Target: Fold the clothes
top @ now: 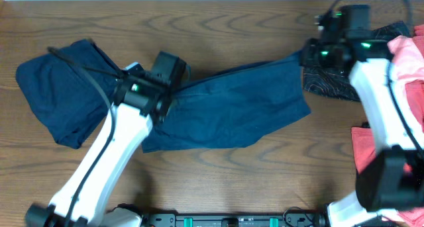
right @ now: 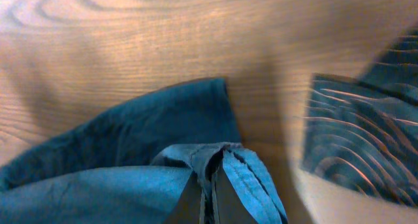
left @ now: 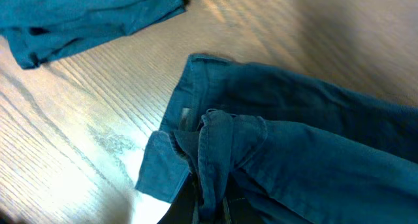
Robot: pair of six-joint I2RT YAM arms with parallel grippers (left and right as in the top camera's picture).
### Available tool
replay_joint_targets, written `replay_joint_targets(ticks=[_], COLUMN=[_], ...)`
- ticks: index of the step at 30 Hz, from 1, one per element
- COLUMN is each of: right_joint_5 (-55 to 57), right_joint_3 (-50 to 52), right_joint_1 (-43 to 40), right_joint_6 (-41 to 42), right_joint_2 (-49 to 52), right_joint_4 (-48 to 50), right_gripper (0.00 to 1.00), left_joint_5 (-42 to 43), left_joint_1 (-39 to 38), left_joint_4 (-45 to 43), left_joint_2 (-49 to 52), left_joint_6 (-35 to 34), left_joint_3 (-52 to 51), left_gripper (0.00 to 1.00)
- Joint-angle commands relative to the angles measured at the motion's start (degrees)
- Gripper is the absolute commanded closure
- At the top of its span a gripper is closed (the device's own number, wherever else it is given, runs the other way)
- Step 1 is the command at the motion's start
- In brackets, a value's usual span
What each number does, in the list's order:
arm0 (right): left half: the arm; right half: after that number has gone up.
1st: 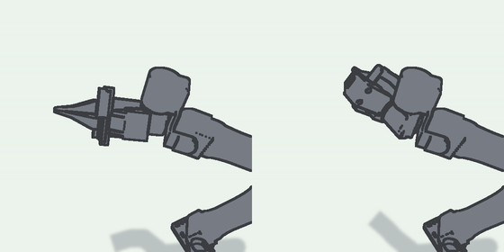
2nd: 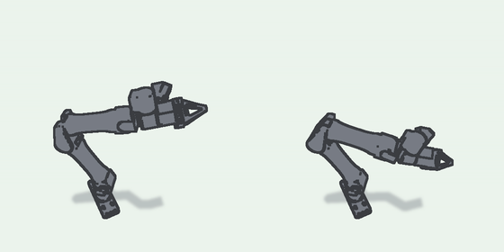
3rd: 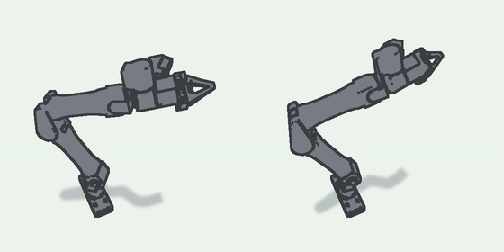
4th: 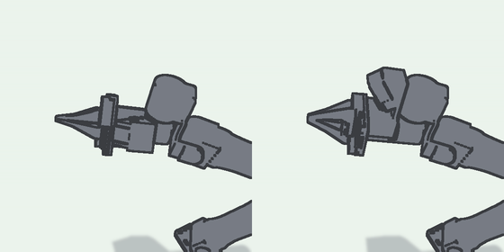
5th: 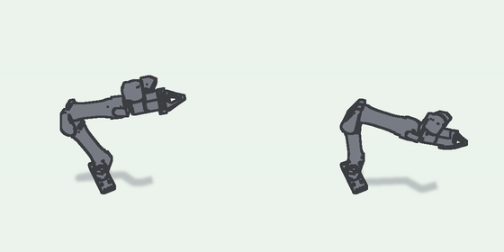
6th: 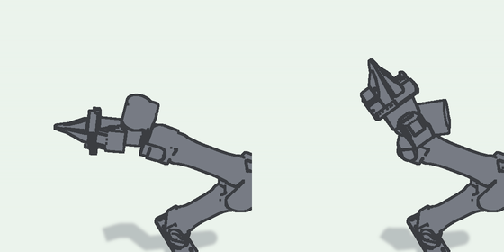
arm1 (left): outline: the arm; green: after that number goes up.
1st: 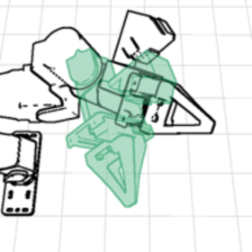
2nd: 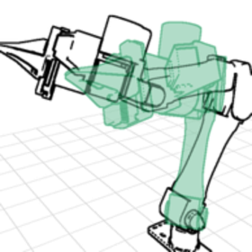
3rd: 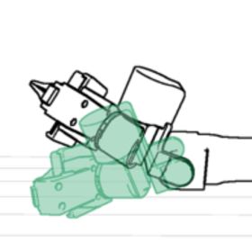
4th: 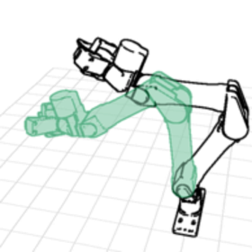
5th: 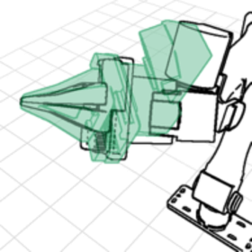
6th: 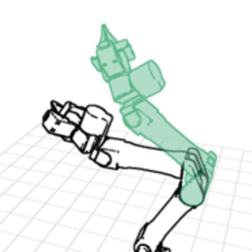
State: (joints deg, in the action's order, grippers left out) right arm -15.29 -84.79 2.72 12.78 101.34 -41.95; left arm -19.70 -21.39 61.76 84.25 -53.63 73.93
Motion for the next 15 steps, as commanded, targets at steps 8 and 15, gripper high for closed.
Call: replay_joint_targets(ticks=[8, 15], right_joint_5=[2.03, 1.44], right_joint_3=[-1.14, -1.14], right_joint_1=[7.23, 7.15], right_joint_6=[1.57, 2.4], right_joint_2=[10.8, 8.85], right_joint_4=[9.11, 4.52], right_gripper=[0.46, 0.5], left_joint_5=[-0.02, 5.46], left_joint_1=[7.74, 13.27], left_joint_4=[-3.65, 1.11], left_joint_2=[8.87, 8.59], left_joint_6=[-0.87, 0.66], left_joint_3=[-0.48, -1.14], left_gripper=[0.15, 0.03])
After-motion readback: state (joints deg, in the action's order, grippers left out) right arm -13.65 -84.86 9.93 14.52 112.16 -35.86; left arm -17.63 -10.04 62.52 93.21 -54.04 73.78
